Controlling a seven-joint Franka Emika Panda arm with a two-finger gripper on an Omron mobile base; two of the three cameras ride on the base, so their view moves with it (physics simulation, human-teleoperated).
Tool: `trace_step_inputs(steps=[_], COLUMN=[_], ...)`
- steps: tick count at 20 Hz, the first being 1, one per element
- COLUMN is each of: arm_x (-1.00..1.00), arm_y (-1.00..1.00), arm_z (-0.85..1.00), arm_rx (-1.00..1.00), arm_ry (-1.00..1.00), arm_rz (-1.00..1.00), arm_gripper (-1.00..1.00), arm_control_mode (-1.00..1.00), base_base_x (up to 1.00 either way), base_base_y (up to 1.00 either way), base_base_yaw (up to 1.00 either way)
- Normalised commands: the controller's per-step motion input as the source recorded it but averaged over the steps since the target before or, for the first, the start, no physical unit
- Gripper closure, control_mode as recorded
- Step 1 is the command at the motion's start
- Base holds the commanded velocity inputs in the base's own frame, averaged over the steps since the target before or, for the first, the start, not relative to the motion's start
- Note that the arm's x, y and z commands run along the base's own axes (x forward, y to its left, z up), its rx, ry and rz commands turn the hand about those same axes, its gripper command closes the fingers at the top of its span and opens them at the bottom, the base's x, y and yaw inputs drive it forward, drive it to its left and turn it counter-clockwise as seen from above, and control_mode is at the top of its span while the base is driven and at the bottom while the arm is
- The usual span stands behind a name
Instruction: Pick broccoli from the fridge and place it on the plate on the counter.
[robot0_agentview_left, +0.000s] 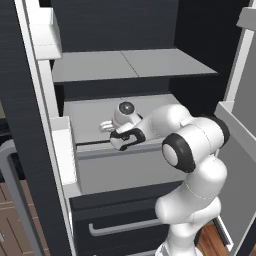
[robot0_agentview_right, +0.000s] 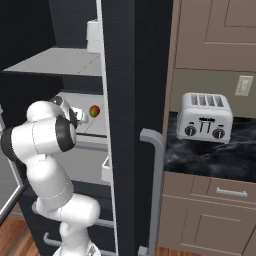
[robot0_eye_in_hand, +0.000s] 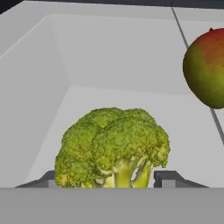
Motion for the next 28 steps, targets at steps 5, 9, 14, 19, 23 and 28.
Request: trace_step_inputs(steps=[5, 9, 14, 19, 23, 28], arm_x=[0.0, -0.09, -0.84, -1.0, -0.96, -0.87], arm_y=[0.0, 0.0, -0.12, -0.36, -0.35, -0.6], arm_z=[0.0, 0.0, 0.2, 0.48, 0.74, 0.93], arm_rx=[0.0, 0.0, 0.0, 0.0, 0.04, 0.13], arm_ry=[0.0, 0.0, -0.05, -0.15, -0.03, 0.15], arm_rz=[0.0, 0.0, -0.03, -0.08, -0.13, -0.1], arm_gripper=[1.0, 1.0, 1.0, 1.0, 1.0, 1.0], arm_control_mode=[-1.0, -1.0, -1.0, -1.0, -1.0, -1.0], base_base_x=[0.0, 0.0, 0.0, 0.0, 0.0, 0.0], base_base_y=[0.0, 0.0, 0.0, 0.0, 0.0, 0.0], base_base_yaw=[0.0, 0.0, 0.0, 0.0, 0.0, 0.0])
